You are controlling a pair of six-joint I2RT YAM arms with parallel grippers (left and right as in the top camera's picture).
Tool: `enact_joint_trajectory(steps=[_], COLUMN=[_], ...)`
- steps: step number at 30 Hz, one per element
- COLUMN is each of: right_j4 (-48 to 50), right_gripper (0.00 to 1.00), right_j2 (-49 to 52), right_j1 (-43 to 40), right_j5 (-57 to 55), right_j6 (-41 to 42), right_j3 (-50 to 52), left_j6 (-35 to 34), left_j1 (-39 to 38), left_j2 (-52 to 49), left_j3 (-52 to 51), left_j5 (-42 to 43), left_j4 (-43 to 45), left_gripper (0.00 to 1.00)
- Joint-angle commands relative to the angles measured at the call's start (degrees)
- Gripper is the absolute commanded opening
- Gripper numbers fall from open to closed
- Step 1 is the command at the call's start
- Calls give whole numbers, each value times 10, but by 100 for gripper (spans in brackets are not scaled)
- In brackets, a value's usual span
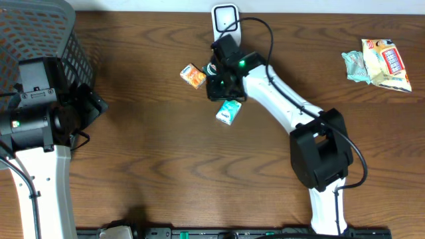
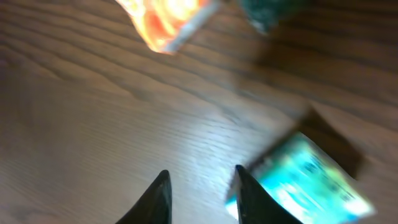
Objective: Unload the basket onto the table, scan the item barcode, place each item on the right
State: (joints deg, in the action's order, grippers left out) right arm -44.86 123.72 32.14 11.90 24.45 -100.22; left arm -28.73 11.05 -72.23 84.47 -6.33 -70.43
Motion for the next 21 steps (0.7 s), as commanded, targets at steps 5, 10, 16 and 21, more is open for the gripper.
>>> enact_joint_trajectory(steps=[5,10,16,21], right_j4=[40,45,0,-30], right_gripper=[18,20,23,25], right_j2=[2,2,-1,-12], right_j1=[36,37,32,32], right_j5=[-127,-130,-130,-123], right_j6=[46,49,49,49], right_j3=[57,88,88,84], left_j6=[-5,-5,-5,-5], left_j1=[2,2,2,2], left_j2=[0,0,0,0], left_j3=[1,1,1,1], left_j5=[-2,-2,-2,-2], left_j4=[-1,-1,-1,0], left_gripper=[98,97,98,98])
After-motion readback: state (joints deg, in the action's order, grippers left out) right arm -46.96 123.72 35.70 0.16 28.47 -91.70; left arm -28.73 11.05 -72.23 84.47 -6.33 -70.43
